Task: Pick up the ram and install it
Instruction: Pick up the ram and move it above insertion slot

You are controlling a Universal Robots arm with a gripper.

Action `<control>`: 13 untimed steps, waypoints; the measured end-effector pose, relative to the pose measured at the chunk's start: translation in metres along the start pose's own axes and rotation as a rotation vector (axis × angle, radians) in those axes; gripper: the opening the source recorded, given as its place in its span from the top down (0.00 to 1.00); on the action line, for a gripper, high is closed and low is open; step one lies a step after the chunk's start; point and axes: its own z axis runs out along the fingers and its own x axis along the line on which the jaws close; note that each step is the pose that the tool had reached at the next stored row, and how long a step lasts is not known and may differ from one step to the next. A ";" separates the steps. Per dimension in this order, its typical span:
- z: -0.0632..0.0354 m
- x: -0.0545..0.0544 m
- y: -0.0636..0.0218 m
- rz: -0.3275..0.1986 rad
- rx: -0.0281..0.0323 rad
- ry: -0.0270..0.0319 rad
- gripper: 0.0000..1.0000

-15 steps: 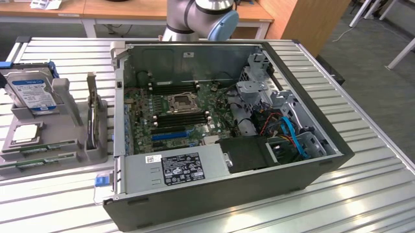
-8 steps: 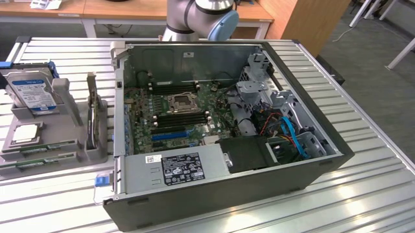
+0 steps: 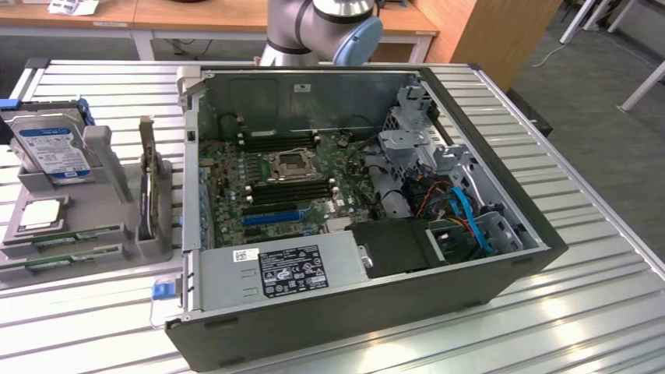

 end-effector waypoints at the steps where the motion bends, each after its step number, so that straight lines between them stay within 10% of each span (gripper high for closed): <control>1: 0.0003 0.000 0.0000 0.000 0.0000 0.0000 0.90; 13: 0.0042 0.000 -0.0002 0.000 0.0000 0.0000 0.90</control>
